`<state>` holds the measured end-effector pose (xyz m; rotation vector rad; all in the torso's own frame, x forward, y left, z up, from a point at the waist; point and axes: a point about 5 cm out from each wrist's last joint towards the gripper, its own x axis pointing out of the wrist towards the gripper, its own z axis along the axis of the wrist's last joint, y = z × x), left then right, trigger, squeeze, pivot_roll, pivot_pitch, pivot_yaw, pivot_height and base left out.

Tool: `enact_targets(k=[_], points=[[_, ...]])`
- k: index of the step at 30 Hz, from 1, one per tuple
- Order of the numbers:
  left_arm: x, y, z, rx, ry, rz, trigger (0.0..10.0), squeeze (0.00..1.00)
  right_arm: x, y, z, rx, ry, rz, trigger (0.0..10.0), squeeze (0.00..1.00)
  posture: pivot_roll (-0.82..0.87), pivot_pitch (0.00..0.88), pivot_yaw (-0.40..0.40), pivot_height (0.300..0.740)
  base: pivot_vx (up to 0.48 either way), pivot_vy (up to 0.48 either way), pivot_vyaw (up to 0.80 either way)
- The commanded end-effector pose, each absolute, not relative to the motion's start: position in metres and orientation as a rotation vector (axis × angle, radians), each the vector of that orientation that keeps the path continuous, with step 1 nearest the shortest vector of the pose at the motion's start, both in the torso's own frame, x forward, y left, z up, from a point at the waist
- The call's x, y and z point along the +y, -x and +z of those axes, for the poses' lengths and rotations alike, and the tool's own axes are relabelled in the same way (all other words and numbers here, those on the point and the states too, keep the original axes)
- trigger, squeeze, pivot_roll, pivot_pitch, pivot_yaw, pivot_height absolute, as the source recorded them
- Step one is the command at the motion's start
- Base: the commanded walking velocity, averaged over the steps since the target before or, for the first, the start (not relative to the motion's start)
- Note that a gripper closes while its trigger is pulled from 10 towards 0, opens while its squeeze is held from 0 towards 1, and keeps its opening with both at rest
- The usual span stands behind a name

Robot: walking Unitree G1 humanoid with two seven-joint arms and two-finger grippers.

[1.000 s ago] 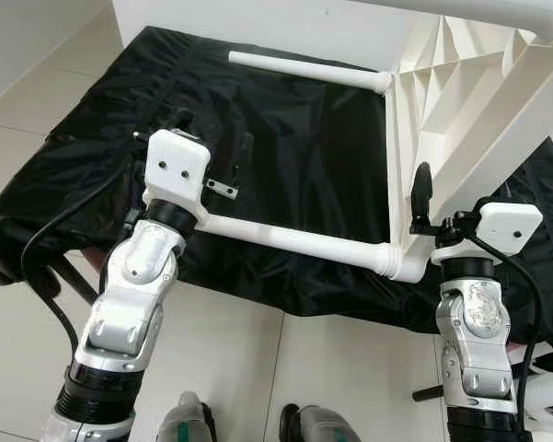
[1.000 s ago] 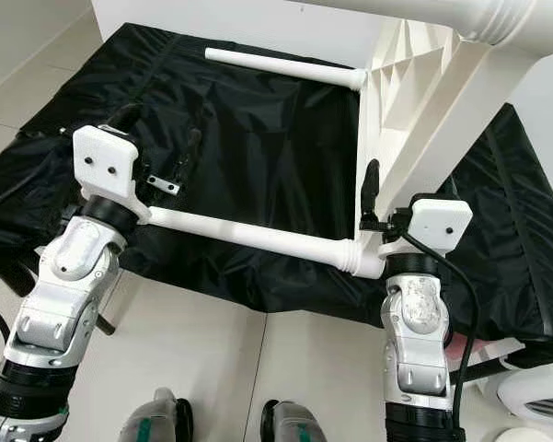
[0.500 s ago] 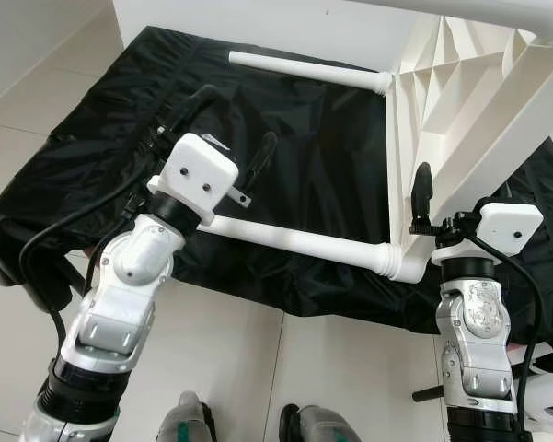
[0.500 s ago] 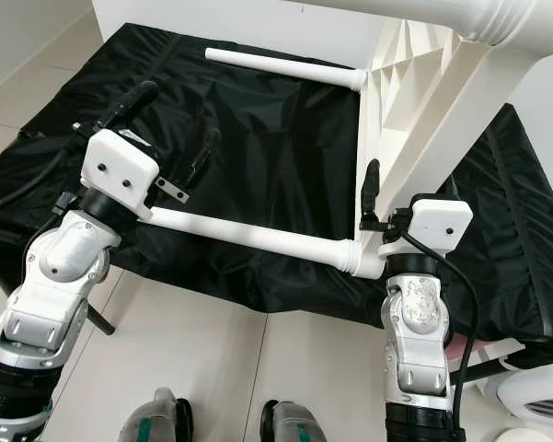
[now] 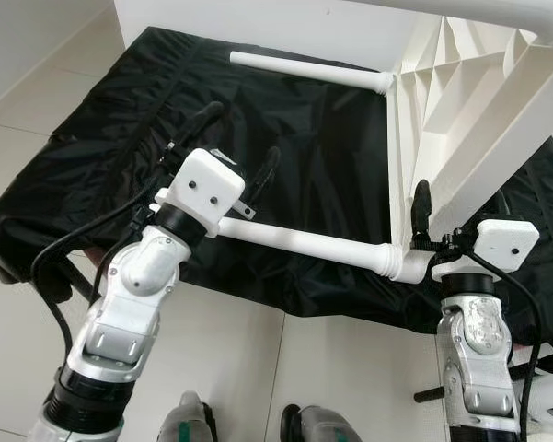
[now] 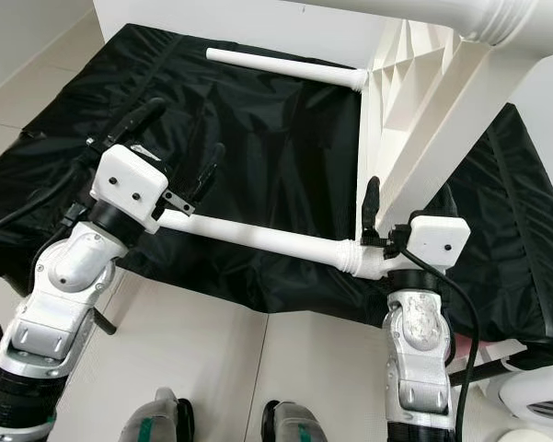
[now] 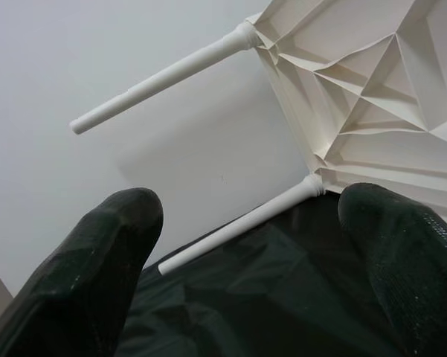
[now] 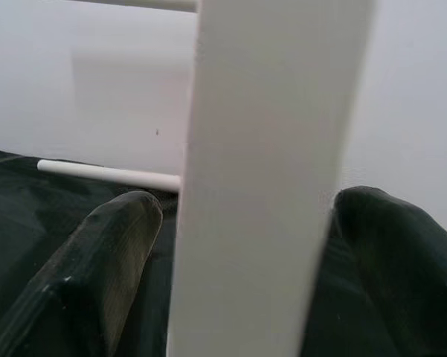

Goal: Building children table

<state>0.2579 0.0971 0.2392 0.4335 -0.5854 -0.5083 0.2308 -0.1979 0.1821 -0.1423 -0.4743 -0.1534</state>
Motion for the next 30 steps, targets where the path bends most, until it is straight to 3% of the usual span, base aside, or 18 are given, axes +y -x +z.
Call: enact_targets(k=[1,18,30], points=[[0.095,-0.259,0.236,-0.579,-0.432,-0.51,10.0,0.0,-0.198,-0.227,0.184,-0.488,0.146,-0.163,10.0,0.0,0.0,0.068,-0.023,0.74,0.0,0.0,0.0],[0.095,-0.263,0.236,-0.59,-0.442,-0.507,10.0,0.0,-0.19,-0.206,0.163,-0.419,0.215,-0.052,10.0,0.0,-0.01,0.079,-0.017,0.74,0.0,0.0,0.0],[0.093,-0.265,0.234,-0.591,-0.424,-0.516,10.0,0.0,-0.186,-0.2,0.171,-0.408,0.048,0.124,10.0,0.0,-0.05,0.081,0.012,0.74,0.0,0.0,0.0]])
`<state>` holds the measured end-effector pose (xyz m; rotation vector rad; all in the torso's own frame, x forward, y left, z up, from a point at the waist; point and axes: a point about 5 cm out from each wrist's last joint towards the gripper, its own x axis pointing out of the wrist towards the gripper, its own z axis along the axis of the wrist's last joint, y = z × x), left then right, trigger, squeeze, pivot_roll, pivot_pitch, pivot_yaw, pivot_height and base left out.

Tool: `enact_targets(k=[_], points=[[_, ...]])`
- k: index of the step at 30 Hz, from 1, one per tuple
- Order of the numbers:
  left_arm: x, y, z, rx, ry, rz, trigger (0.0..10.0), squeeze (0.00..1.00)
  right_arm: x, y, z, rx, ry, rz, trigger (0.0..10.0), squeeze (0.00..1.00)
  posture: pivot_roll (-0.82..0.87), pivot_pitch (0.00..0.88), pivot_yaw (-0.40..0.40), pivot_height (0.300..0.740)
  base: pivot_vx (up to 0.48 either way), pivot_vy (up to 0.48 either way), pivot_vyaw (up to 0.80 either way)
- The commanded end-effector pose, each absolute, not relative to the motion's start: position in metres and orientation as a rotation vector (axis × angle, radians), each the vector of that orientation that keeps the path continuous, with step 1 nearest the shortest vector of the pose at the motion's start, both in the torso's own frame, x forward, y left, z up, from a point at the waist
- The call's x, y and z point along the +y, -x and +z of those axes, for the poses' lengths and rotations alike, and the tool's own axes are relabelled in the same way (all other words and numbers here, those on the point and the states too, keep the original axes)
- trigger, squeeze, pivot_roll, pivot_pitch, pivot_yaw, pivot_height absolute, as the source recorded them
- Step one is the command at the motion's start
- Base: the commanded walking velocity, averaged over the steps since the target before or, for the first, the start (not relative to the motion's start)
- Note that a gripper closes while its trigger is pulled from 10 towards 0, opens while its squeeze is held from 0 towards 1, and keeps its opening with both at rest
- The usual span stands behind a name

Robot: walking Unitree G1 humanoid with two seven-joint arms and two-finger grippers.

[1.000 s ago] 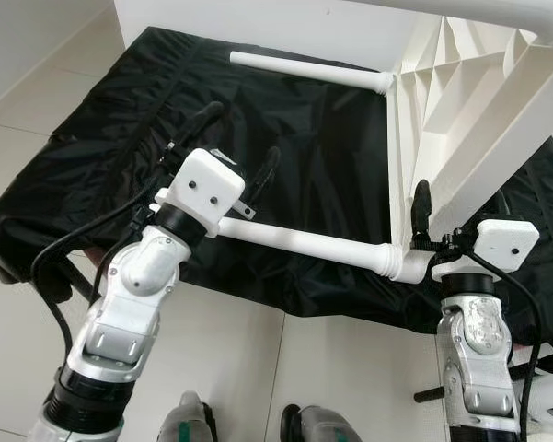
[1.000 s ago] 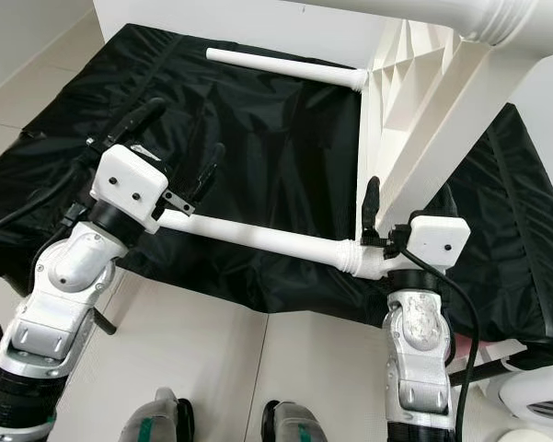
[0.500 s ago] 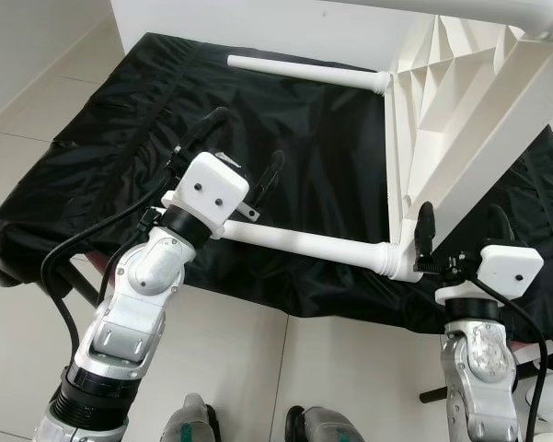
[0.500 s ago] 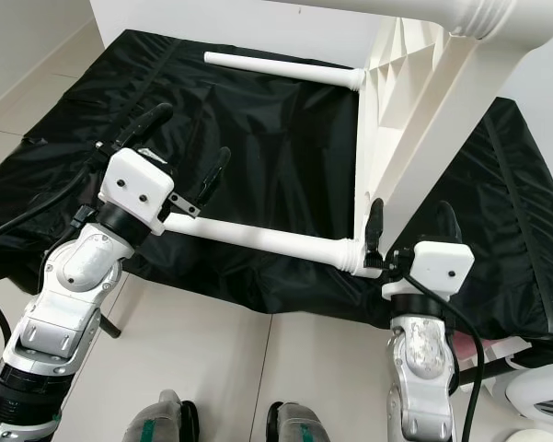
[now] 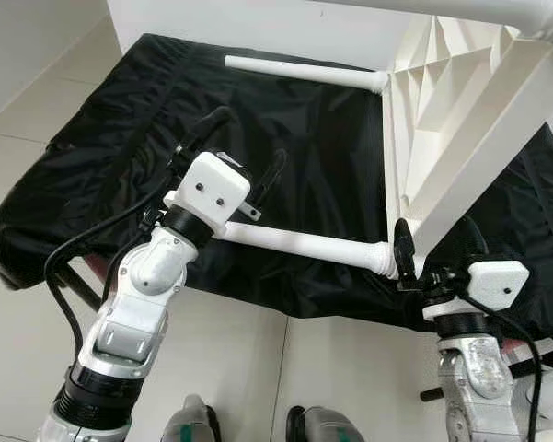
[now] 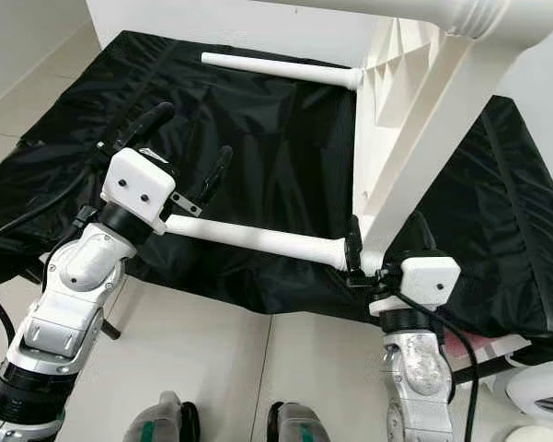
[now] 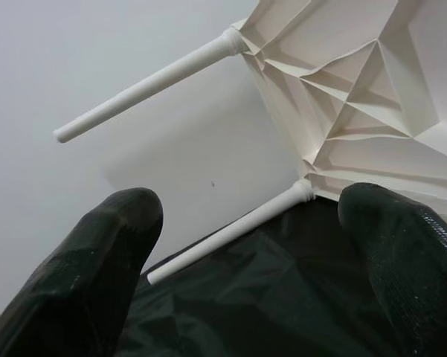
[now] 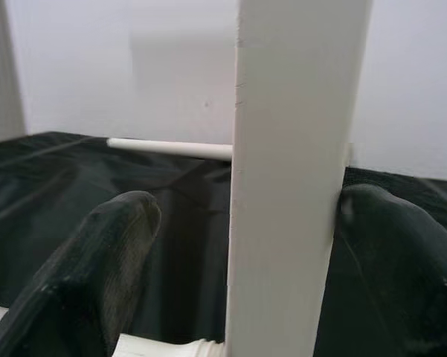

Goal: Building children table

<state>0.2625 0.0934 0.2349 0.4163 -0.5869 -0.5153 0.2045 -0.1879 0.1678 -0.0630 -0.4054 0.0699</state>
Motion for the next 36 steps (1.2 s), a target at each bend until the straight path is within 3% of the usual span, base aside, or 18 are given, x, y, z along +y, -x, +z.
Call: enact_targets(k=[1,9,16,20,22,24,28,36], points=[[0.092,-0.265,0.235,-0.594,-0.424,-0.526,10.0,0.0,-0.188,-0.195,0.172,-0.407,0.067,0.135,10.0,0.0,-0.06,0.089,0.02,0.74,0.0,0.0,0.0],[0.085,-0.267,0.234,-0.599,-0.413,-0.569,10.0,0.0,-0.197,-0.164,0.17,-0.359,0.141,0.169,10.0,0.0,-0.1,0.116,0.048,0.74,0.0,0.0,0.0],[0.082,-0.267,0.234,-0.602,-0.412,-0.585,10.0,0.0,-0.204,-0.161,0.171,-0.37,0.141,0.11,10.0,0.0,-0.11,0.117,0.051,0.74,0.0,0.0,0.0],[0.081,-0.268,0.233,-0.601,-0.409,-0.587,10.0,0.0,-0.214,-0.161,0.175,-0.392,0.145,0.005,10.0,0.0,-0.12,0.115,0.052,0.74,0.0,0.0,0.0],[0.08,-0.27,0.233,-0.604,-0.404,-0.588,10.0,0.0,-0.235,-0.159,0.174,-0.38,0.155,-0.12,10.0,0.0,-0.13,0.112,0.052,0.74,0.0,0.0,0.0],[0.08,-0.27,0.233,-0.604,-0.404,-0.588,10.0,0.0,-0.235,-0.159,0.174,-0.38,0.155,-0.12,10.0,0.0,-0.13,0.112,0.052,0.74,0.0,0.0,0.0],[0.081,-0.272,0.234,-0.61,-0.402,-0.582,10.0,0.0,-0.262,-0.155,0.169,-0.337,0.185,-0.238,10.0,0.0,-0.13,0.115,0.043,0.74,0.0,0.0,0.0],[0.089,-0.272,0.243,-0.633,-0.427,-0.567,10.0,0.0,-0.272,-0.166,0.169,-0.334,0.208,-0.307,10.0,0.0,-0.1,0.114,0.022,0.74,0.0,0.0,0.0]])
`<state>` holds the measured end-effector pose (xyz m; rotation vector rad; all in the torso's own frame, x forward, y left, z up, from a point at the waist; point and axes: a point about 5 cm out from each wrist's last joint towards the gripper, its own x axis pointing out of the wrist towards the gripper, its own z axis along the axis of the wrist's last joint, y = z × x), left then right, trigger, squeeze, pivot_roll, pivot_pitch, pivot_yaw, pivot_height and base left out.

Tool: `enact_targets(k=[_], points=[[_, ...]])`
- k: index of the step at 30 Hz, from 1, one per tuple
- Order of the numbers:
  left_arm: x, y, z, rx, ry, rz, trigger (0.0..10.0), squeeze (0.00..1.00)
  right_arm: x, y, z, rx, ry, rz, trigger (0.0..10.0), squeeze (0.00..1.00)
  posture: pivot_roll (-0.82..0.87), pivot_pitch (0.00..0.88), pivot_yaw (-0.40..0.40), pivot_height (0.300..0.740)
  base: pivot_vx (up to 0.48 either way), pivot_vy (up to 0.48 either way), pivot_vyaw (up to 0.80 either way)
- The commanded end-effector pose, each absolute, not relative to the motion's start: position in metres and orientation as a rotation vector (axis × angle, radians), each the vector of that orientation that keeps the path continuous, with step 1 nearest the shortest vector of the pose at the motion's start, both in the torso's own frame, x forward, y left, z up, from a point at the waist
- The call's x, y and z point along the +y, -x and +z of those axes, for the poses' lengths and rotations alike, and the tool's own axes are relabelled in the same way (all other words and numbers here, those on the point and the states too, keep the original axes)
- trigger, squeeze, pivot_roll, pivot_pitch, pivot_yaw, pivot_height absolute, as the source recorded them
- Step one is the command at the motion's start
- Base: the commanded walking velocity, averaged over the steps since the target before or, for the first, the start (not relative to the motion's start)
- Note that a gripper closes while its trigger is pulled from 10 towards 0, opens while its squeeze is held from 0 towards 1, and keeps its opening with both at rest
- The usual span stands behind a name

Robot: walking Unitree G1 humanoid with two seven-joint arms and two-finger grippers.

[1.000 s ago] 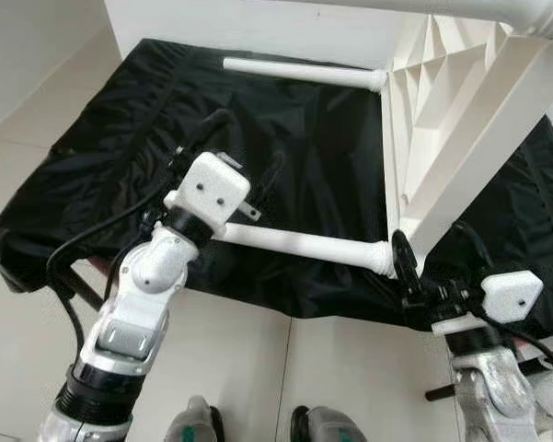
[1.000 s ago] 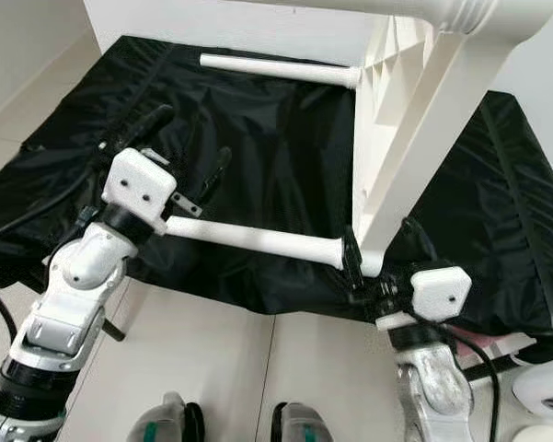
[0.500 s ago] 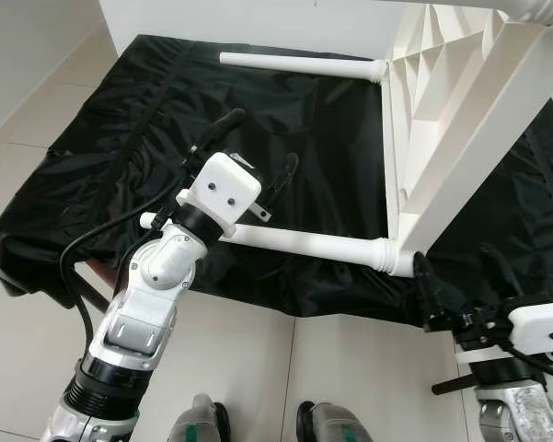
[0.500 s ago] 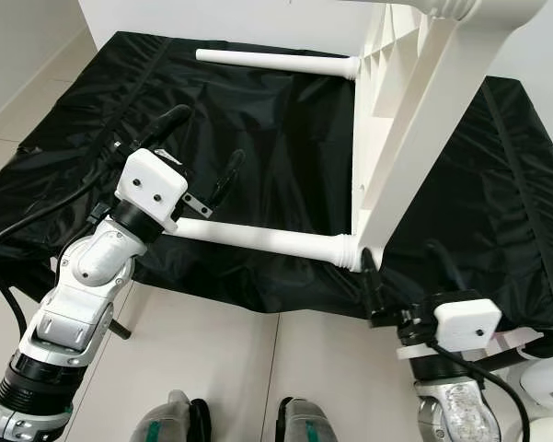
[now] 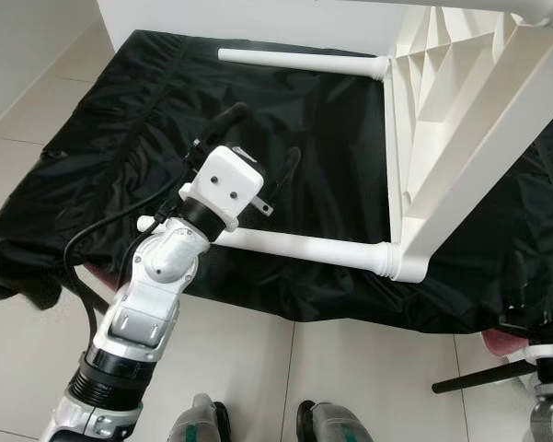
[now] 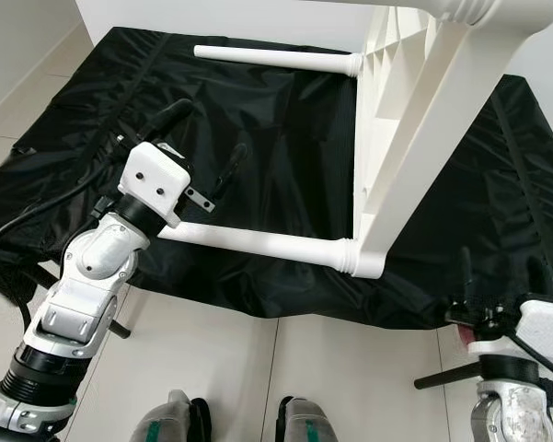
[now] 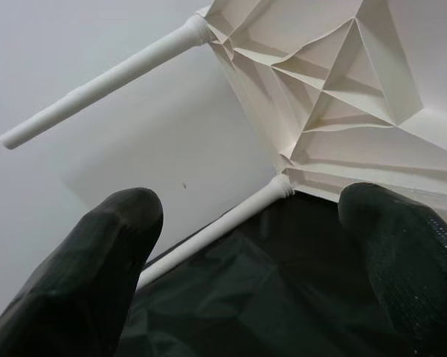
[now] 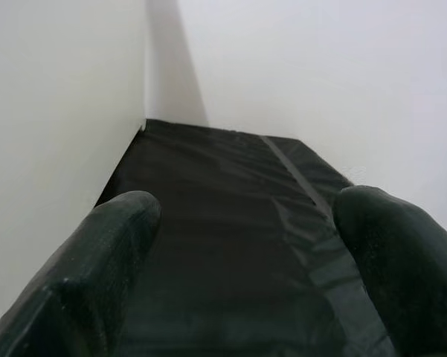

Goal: Building children table

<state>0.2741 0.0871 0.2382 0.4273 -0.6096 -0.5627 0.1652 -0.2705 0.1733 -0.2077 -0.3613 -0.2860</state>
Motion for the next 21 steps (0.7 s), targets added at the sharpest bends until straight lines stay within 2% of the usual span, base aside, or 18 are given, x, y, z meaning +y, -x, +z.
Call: enact_targets(k=[1,5,11,13,18,21], points=[[0.089,-0.272,0.243,-0.633,-0.427,-0.567,10.0,0.0,-0.272,-0.166,0.169,-0.334,0.208,-0.307,10.0,0.0,-0.1,0.114,0.022,0.74,0.0,0.0,0.0],[0.092,-0.269,0.247,-0.652,-0.475,-0.568,10.0,0.0,-0.269,-0.185,0.17,-0.357,0.169,-0.326,10.0,0.0,-0.06,0.107,-0.001,0.74,0.0,0.0,0.0],[0.093,-0.267,0.246,-0.657,-0.498,-0.555,10.0,0.0,-0.267,-0.196,0.17,-0.365,0.145,-0.33,10.0,0.0,-0.05,0.103,-0.012,0.74,0.0,0.0,0.0],[0.096,-0.261,0.249,-0.676,-0.527,-0.535,10.0,0.0,-0.268,-0.21,0.167,-0.363,0.107,-0.349,10.0,0.0,-0.02,0.097,-0.039,0.74,0.0,0.0,0.0],[0.097,-0.258,0.253,-0.7,-0.553,-0.519,10.0,0.0,-0.271,-0.215,0.164,-0.352,0.089,-0.375,10.0,0.0,-0.01,0.096,-0.046,0.74,0.0,0.0,0.0],[0.094,-0.248,0.267,-0.778,-0.73,-0.525,10.0,0.0,-0.275,-0.22,0.156,-0.33,0.066,-0.42,10.0,0.0,0.01,0.111,-0.056,0.74,0.0,0.0,0.0]])
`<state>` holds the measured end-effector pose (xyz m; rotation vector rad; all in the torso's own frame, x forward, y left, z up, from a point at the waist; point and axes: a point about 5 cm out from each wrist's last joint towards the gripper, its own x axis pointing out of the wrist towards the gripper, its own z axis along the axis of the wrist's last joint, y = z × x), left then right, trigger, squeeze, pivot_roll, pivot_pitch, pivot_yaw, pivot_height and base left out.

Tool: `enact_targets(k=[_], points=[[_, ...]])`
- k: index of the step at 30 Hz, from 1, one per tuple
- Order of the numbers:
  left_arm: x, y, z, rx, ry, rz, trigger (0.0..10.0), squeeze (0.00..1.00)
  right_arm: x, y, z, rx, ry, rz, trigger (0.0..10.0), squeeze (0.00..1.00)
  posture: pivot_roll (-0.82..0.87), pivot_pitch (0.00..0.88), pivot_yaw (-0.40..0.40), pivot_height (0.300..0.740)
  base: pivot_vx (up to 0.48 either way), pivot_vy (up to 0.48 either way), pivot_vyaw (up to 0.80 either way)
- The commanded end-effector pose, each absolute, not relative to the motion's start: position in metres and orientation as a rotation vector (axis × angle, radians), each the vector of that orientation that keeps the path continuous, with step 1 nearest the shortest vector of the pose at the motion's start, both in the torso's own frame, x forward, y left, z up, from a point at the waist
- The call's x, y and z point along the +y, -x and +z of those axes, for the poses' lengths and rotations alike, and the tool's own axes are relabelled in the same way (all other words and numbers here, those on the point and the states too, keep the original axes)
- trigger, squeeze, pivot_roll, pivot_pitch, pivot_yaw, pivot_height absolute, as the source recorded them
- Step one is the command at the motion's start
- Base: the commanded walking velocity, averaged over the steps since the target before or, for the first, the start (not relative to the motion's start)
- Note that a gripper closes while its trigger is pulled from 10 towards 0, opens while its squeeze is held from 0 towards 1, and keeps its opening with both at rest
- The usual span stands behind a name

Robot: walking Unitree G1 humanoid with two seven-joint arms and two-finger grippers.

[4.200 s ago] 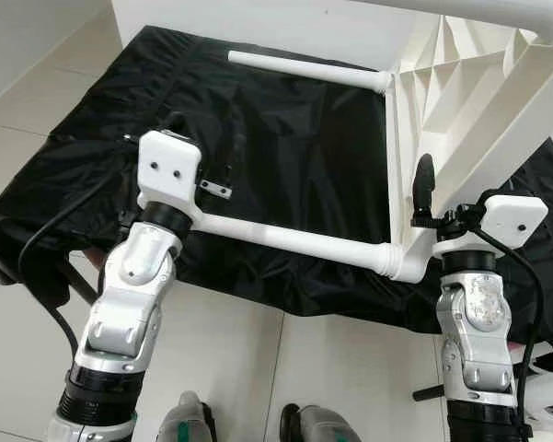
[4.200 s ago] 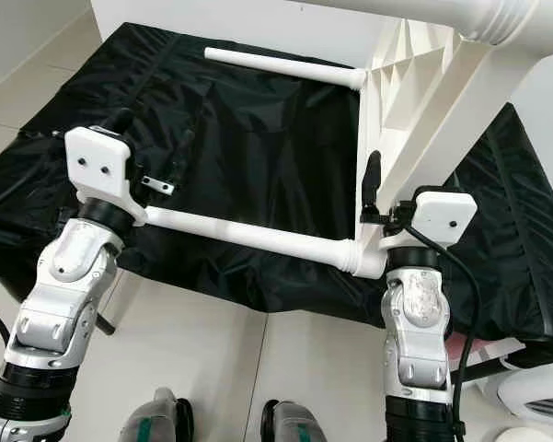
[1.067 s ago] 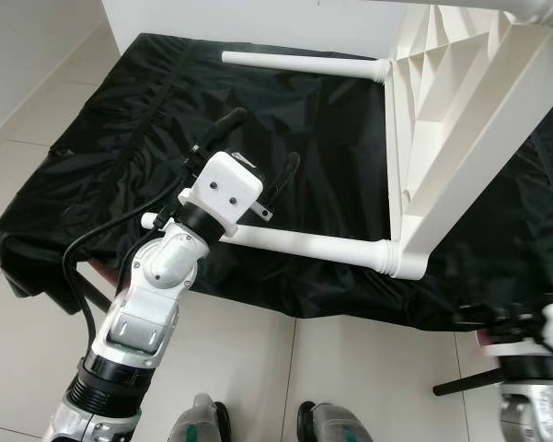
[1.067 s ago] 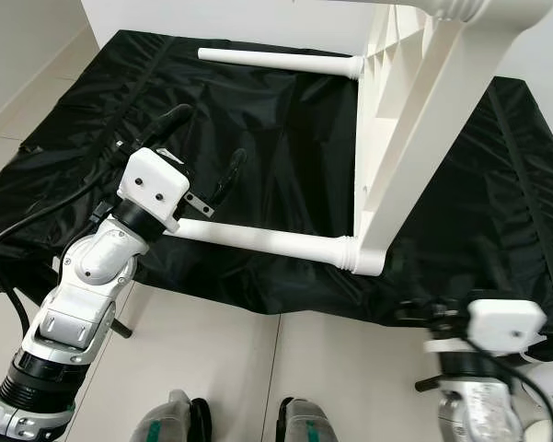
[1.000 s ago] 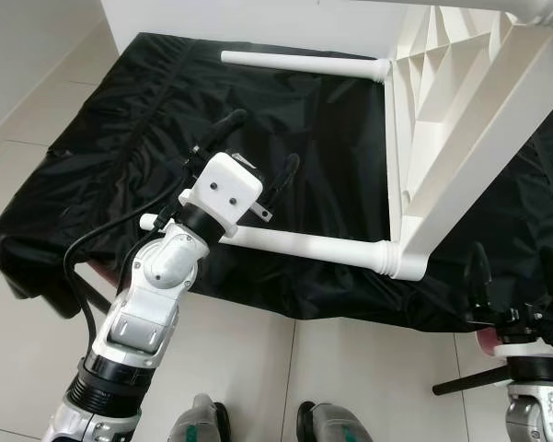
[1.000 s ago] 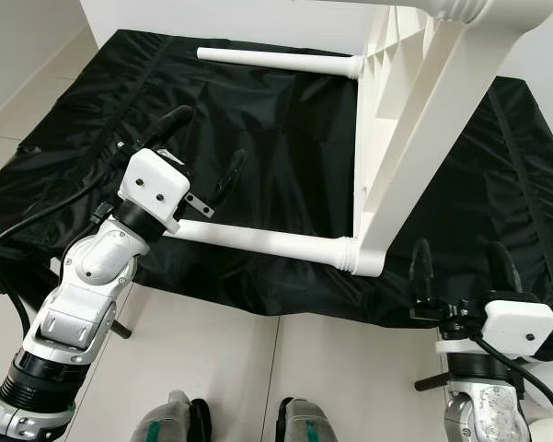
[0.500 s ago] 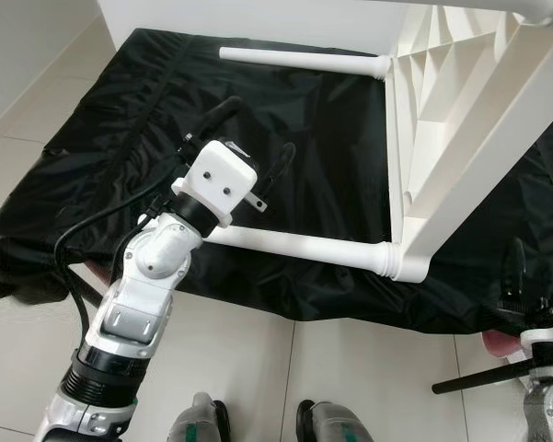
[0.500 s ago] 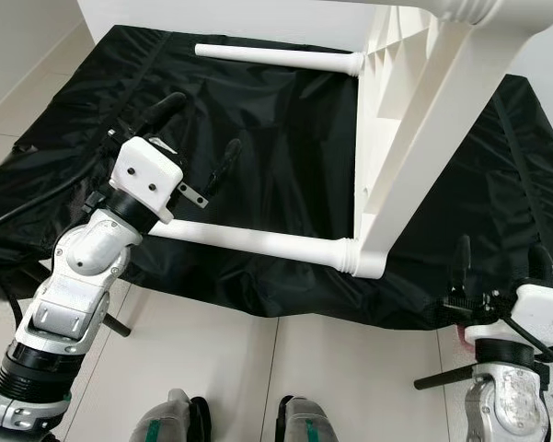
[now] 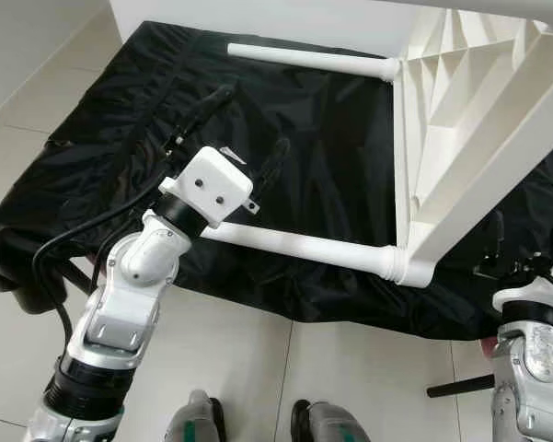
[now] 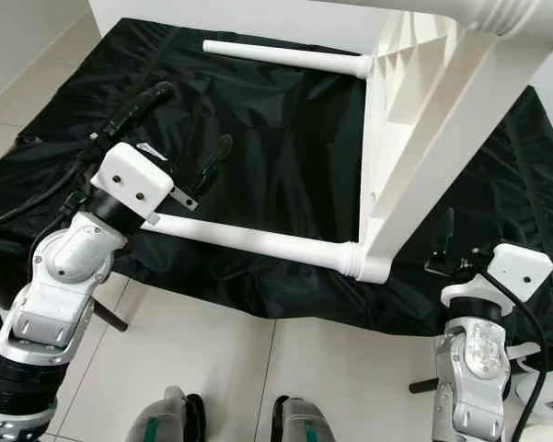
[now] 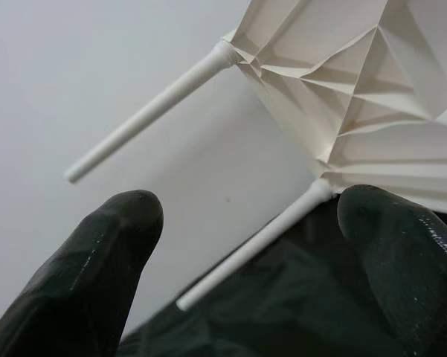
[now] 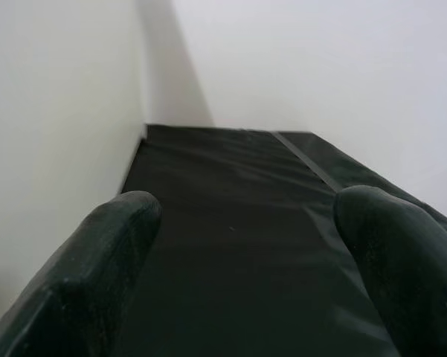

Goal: Building children table

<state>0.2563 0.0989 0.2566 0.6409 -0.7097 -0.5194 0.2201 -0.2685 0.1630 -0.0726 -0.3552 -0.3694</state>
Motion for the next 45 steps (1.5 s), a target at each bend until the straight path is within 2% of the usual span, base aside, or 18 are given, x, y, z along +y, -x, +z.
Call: enact_targets(k=[1,3,7,9,15,19,29,33,45], points=[[0.094,-0.248,0.267,-0.778,-0.73,-0.525,10.0,0.0,-0.275,-0.22,0.156,-0.33,0.066,-0.42,10.0,0.0,0.01,0.111,-0.056,0.74,0.0,0.0,0.0],[0.096,-0.246,0.272,-0.817,-0.818,-0.476,10.0,0.0,-0.278,-0.223,0.154,-0.326,0.054,-0.444,10.0,0.0,0.02,0.114,-0.057,0.74,0.0,0.0,0.0],[0.099,-0.246,0.276,-0.854,-0.884,-0.402,10.0,0.0,-0.277,-0.226,0.153,-0.323,0.046,-0.446,10.0,0.0,0.02,0.117,-0.06,0.74,0.0,0.0,0.0],[0.102,-0.243,0.273,-0.89,-0.996,-0.32,10.0,0.0,-0.276,-0.231,0.152,-0.321,0.045,-0.446,10.0,0.0,0.03,0.126,-0.067,0.74,0.0,0.0,0.0],[0.108,-0.237,0.272,-0.932,-1.098,-0.2,10.0,0.0,-0.277,-0.237,0.151,-0.319,0.048,-0.442,10.0,0.0,0.04,0.129,-0.075,0.74,0.0,0.0,0.0],[0.118,-0.228,0.282,-1.015,-1.19,-0.007,10.0,0.0,-0.279,-0.245,0.149,-0.311,0.052,-0.431,10.0,0.0,0.05,0.127,-0.084,0.74,0.0,0.0,0.0],[0.128,-0.221,0.296,-1.078,-1.241,0.156,10.0,0.0,-0.277,-0.252,0.145,-0.306,0.045,-0.424,10.0,0.0,0.07,0.125,-0.082,0.74,0.0,0.0,0.0],[0.134,-0.212,0.315,-1.171,-1.285,0.293,10.0,0.0,-0.273,-0.255,0.136,-0.287,0.032,-0.418,10.0,0.0,0.08,0.125,-0.08,0.74,0.0,0.0,0.0],[0.135,-0.214,0.333,-1.27,-1.302,0.349,10.0,0.0,-0.273,-0.26,0.128,-0.27,0.028,-0.428,10.0,0.0,0.09,0.108,-0.069,0.74,0.0,0.0,0.0]])
